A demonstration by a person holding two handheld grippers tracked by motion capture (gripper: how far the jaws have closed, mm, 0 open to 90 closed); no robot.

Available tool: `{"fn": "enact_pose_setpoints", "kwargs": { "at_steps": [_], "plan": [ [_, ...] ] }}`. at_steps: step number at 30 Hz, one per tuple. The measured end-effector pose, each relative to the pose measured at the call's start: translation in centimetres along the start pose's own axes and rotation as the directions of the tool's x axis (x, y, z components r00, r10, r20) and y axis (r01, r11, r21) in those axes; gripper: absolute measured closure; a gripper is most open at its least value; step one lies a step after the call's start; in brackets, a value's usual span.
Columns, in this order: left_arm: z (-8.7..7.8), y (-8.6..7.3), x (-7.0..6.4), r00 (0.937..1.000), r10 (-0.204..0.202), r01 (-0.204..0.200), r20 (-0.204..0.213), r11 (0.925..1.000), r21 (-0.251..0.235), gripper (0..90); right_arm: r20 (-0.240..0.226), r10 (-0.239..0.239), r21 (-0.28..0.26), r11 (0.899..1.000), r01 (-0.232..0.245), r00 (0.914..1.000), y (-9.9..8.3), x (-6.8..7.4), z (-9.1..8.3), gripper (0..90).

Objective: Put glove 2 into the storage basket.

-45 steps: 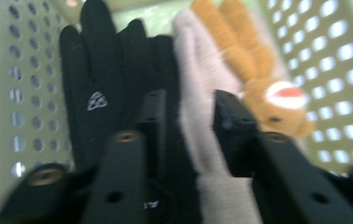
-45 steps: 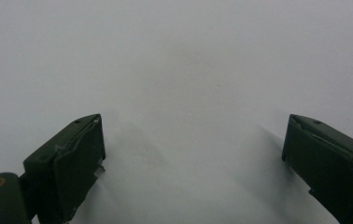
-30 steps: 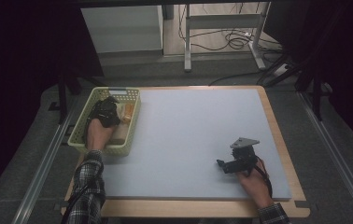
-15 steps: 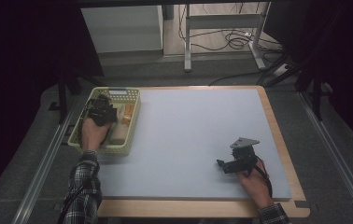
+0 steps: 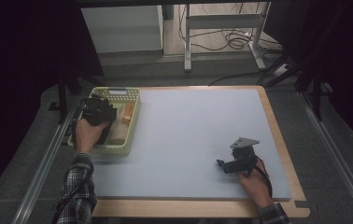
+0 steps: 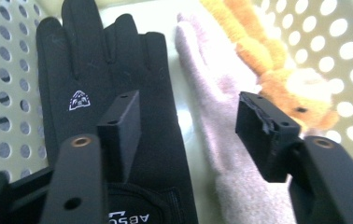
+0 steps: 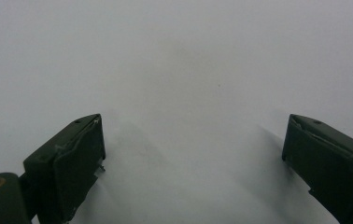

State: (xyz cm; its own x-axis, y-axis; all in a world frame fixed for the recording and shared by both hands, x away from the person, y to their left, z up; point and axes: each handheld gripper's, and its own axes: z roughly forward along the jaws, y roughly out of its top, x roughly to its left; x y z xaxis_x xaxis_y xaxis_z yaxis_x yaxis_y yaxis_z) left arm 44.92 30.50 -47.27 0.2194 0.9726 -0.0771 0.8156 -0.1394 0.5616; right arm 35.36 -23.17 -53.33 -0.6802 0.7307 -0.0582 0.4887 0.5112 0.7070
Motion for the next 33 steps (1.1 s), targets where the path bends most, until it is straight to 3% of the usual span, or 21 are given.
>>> {"fn": "enact_pose_setpoints", "kwargs": {
  "at_steps": [12, 26, 33],
  "plan": [
    [-0.8, -0.8, -0.3, 0.9998, 0.016, -0.015, 0.015, 0.9987, -0.049, 16.5, 0.0, 0.0, 0.0, 1.0, 0.0, 1.0, 0.0, 0.0, 0.0, 5.7],
    [-2.1, -1.7, -0.4, 0.9954, 0.027, -0.017, 0.092, 0.9938, -0.11, 8.2, 0.0, 0.0, 0.0, 1.0, 0.0, 1.0, 0.0, 0.0, 0.0, 5.7],
    [-2.8, -2.1, -0.9, 0.9893, 0.047, -0.027, 0.138, 0.9899, -0.139, 5.8, 0.0, 0.0, 0.0, 1.0, 0.0, 1.0, 0.0, 0.0, 0.0, 5.7]
  ]
}}
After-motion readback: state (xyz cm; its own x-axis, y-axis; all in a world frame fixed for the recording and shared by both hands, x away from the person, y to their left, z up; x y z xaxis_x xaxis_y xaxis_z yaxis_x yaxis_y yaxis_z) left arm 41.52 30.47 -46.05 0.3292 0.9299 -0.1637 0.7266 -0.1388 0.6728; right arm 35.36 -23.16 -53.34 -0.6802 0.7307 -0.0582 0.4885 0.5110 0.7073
